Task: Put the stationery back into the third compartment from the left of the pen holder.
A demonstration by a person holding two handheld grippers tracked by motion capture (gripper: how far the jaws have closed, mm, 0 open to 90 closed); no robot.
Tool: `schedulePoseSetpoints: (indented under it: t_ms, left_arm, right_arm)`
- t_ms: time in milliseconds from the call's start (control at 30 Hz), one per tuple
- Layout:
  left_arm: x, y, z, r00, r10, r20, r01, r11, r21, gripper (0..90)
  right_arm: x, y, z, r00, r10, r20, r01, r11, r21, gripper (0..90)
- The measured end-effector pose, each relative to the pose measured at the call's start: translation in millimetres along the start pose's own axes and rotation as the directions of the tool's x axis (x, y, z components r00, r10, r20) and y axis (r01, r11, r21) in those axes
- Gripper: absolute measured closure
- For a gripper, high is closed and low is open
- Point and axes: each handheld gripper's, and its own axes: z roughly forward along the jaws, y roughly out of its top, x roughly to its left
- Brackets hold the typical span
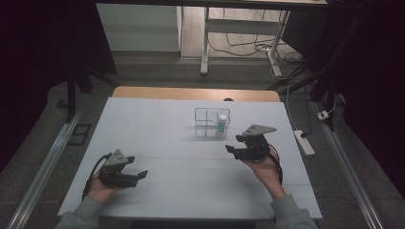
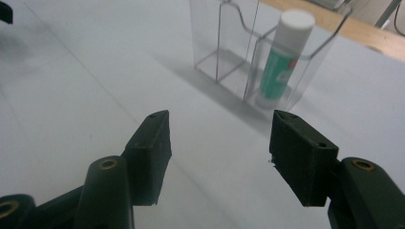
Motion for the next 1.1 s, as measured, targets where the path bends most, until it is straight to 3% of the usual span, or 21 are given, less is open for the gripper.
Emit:
schedulePoseSetpoints:
  t_ms: [200, 567, 900, 1100]
  left_arm:
    - [0.2, 0.1, 0.5, 1.0000, -0.002, 0.000, 0.002, 1.0000, 0.001, 20.7]
    - [0.0, 0.1, 2.1, 1.0000, -0.002, -0.001, 0.002, 1.0000, 0.008, 20.6]
    - [0.4, 0.0, 1.7, 1.0000, 0.000, -0.003, 0.000, 1.0000, 0.007, 20.7]
    - [0.2, 0.0, 1.9, 1.0000, 0.001, -0.004, -0.001, 1.0000, 0.009, 20.6]
  right_arm:
    - [-0.9, -28.3, -13.0, 1.0000, 0.002, 0.006, -0.002, 1.000, 0.016, 38.9]
    - [-25.6, -68.9, -35.0, 0.9992, 0.035, 0.018, -0.035, 0.999, 0.004, 37.7]
    - [-23.8, -74.2, -28.3, 0.9994, 0.000, 0.033, -0.002, 0.999, 0.048, 36.1]
    - [-24.6, -75.0, -29.9, 0.9996, 0.004, 0.027, -0.005, 0.999, 0.044, 35.9]
